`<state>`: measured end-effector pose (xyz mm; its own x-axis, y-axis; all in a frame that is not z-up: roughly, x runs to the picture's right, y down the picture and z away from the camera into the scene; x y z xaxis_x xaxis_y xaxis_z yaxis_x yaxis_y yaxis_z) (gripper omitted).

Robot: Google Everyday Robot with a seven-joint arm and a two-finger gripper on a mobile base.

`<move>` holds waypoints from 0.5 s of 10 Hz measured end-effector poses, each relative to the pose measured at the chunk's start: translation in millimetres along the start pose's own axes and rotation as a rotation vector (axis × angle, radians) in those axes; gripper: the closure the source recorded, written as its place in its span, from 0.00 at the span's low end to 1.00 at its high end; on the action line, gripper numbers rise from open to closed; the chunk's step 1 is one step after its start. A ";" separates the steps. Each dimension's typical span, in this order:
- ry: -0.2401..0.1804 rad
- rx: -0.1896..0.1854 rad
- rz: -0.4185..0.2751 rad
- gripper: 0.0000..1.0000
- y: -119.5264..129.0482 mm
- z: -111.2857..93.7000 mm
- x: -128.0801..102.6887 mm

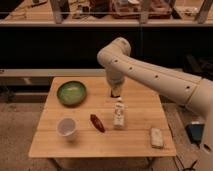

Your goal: Move the arm in a circular motion

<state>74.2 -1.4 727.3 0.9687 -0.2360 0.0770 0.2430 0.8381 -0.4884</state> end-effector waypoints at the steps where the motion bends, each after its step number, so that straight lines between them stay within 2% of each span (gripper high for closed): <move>1: 0.004 -0.004 0.017 0.59 1.7 2.2 14.1; 2: 0.007 -0.020 0.031 0.59 4.9 2.1 30.6; 3: 0.012 -0.030 0.034 0.59 9.0 0.7 37.1; 4: 0.054 -0.040 0.073 0.59 17.3 0.7 45.5; 5: 0.078 -0.043 0.097 0.59 19.6 0.7 44.1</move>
<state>121.7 5.0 721.8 0.9802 -0.1942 -0.0394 0.1447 0.8373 -0.5273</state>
